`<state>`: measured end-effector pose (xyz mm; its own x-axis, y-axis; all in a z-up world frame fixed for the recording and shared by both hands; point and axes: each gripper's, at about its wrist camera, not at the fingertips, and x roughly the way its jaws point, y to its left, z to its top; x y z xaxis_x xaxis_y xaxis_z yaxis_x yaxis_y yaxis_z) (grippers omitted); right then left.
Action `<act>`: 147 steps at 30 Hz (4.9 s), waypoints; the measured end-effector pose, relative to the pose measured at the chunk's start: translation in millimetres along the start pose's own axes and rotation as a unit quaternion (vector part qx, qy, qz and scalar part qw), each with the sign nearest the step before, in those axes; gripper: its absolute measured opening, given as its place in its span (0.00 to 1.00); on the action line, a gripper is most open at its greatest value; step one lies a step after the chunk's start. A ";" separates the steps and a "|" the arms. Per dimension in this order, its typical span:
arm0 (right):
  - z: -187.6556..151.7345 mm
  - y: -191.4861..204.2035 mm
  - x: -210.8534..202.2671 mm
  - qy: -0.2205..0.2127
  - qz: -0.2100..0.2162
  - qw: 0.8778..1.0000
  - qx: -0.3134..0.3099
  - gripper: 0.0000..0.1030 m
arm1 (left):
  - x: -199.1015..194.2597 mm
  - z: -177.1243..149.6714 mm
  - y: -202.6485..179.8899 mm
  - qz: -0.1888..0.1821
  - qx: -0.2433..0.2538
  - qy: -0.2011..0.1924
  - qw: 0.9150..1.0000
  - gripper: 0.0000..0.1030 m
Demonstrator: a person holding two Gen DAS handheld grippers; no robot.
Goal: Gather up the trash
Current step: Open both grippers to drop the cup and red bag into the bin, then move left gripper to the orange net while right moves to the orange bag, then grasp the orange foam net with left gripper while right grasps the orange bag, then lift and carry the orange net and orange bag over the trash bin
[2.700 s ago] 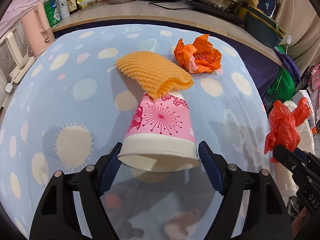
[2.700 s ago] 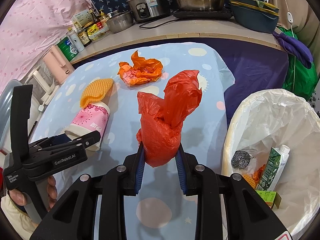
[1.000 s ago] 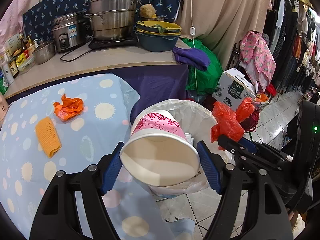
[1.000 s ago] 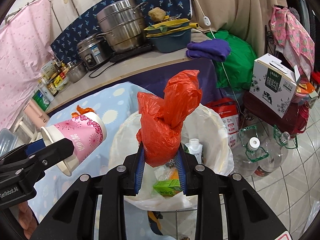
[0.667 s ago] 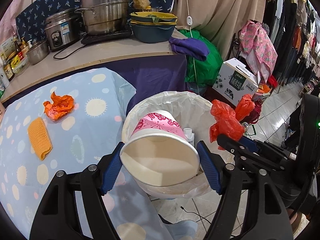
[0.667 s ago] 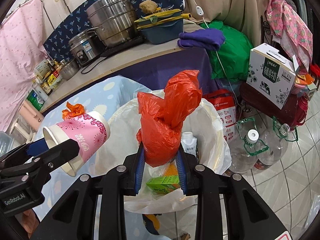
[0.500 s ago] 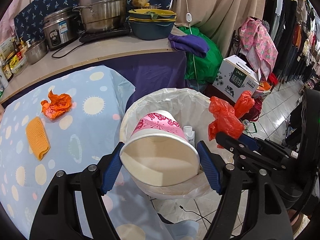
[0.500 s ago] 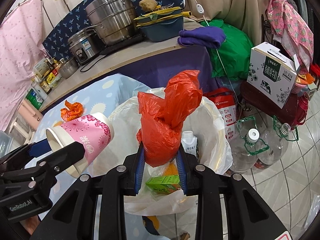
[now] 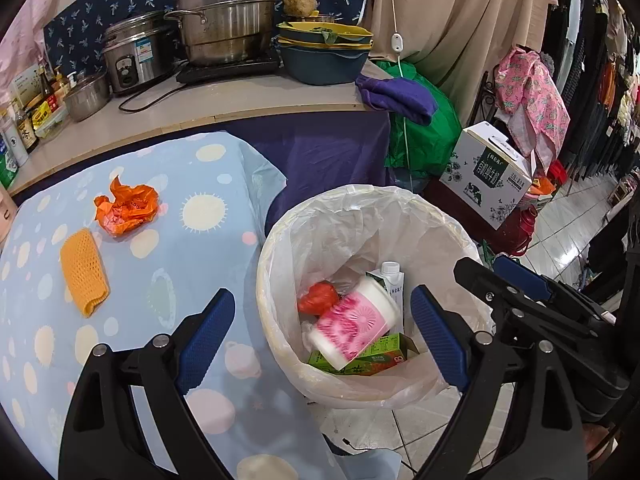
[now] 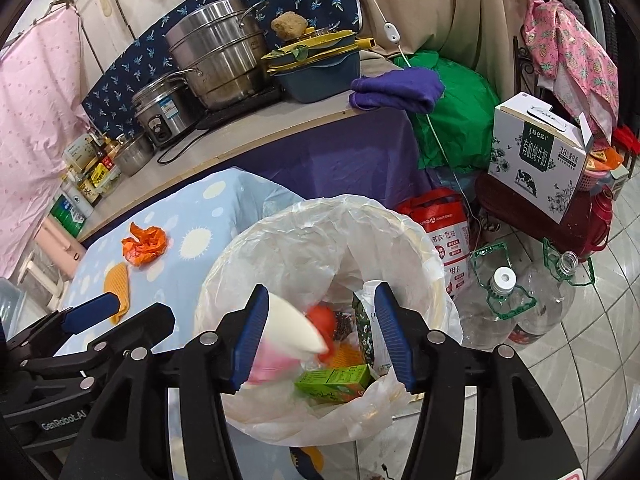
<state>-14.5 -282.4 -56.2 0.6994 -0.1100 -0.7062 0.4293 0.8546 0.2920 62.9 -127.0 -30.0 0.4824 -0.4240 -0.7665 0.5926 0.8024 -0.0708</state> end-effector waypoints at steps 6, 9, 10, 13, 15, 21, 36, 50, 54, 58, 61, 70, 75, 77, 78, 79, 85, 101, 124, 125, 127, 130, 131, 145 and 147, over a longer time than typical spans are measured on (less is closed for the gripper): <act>0.2 2.0 -2.3 -0.001 0.000 1.000 -0.002 0.52 | -3.7 -0.3 2.5 0.000 0.000 -0.004 1.000 0.83; 0.0 4.1 -3.6 -0.002 0.000 1.000 -0.004 0.52 | -5.1 0.2 3.3 0.000 0.000 -0.005 1.000 0.83; 0.2 5.1 -4.0 -0.002 0.000 1.000 -0.005 0.52 | -5.5 0.2 4.0 0.000 -0.001 -0.005 1.000 0.83; 0.7 8.1 -5.3 -0.003 0.000 1.000 -0.008 0.52 | -7.2 -0.1 6.1 0.002 -0.003 -0.007 1.000 0.83; 0.8 9.6 -6.0 -0.003 0.000 1.000 -0.009 0.53 | -9.0 -0.4 9.1 0.003 -0.005 -0.008 1.000 0.83; -1.1 18.2 -7.6 -0.002 0.000 1.000 -0.018 0.54 | -14.1 -4.9 24.1 0.009 -0.021 -0.007 1.000 0.83; -6.5 75.5 2.4 0.012 0.025 0.998 -0.063 0.54 | -36.0 -24.8 95.0 0.058 -0.096 -0.009 0.994 0.83; -16.1 155.7 33.9 0.042 0.067 0.989 -0.126 0.54 | -49.9 -47.7 184.3 0.124 -0.177 -0.006 0.976 0.84; -13.5 176.5 46.1 0.050 0.080 0.986 -0.135 0.54 | -48.0 -51.3 208.0 0.133 -0.202 -0.007 0.970 0.86; -6.6 199.8 62.1 0.050 0.086 0.984 -0.149 0.59 | -42.3 -54.0 229.0 0.141 -0.220 -0.004 0.965 0.86; 0.7 216.6 77.0 0.050 0.093 0.982 -0.155 0.60 | -37.9 -53.5 244.4 0.147 -0.230 -0.004 0.962 0.87; 25.3 259.9 139.2 0.060 0.107 0.980 -0.160 0.60 | -17.6 -47.0 281.0 0.155 -0.249 0.002 0.956 0.89; 36.2 275.8 178.7 0.068 0.105 0.979 -0.161 0.60 | -2.9 -42.9 297.2 0.153 -0.259 0.007 0.954 0.89; 38.3 278.0 191.3 0.074 0.105 0.979 -0.158 0.60 | 3.2 -40.9 302.7 0.153 -0.261 0.009 0.953 0.89; 39.7 280.2 199.3 0.076 0.104 0.979 -0.158 0.60 | 6.2 -39.8 305.0 0.152 -0.262 0.010 0.953 0.89; 40.0 282.2 204.7 0.078 0.102 0.979 -0.159 0.60 | 10.0 -38.9 307.5 0.151 -0.263 0.012 0.953 0.89; 44.5 289.3 237.8 0.089 0.091 0.979 -0.158 0.60 | 30.6 -34.1 317.3 0.141 -0.268 0.020 0.953 0.89; 36.0 288.6 255.0 0.106 0.110 0.977 -0.148 0.26 | 71.8 -33.5 324.1 0.099 -0.276 0.042 0.955 0.65; -1.6 229.2 126.6 0.069 0.108 0.982 -0.139 0.14 | -2.7 -46.3 258.7 0.082 -0.230 0.030 0.969 0.17; -2.9 225.3 118.6 0.065 0.107 0.982 -0.139 0.14 | -7.9 -46.8 253.1 0.082 -0.226 0.028 0.970 0.17; -4.7 215.9 100.3 0.056 0.103 0.983 -0.139 0.14 | -18.6 -48.4 239.9 0.080 -0.217 0.023 0.973 0.17; -6.3 200.5 77.7 0.048 0.102 0.985 -0.131 0.14 | -31.3 -50.7 220.8 0.078 -0.203 0.021 0.976 0.17; -6.9 195.9 71.7 0.046 0.101 0.986 -0.128 0.14 | -34.4 -51.6 215.7 0.077 -0.199 0.021 0.977 0.17; -11.9 117.1 -9.8 -0.002 0.059 0.994 -0.091 0.14 | -67.8 -61.0 135.6 0.054 -0.137 0.012 0.989 0.17; -11.1 104.2 -18.4 -0.009 0.054 0.995 -0.082 0.14 | -71.1 -59.6 125.8 0.052 -0.128 0.010 0.990 0.17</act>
<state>11.0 -185.7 -19.8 0.7467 -0.0215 -0.6649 0.2535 0.9332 0.2545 64.7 29.1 -22.4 0.5173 -0.3277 -0.7906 0.3563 0.9224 -0.1492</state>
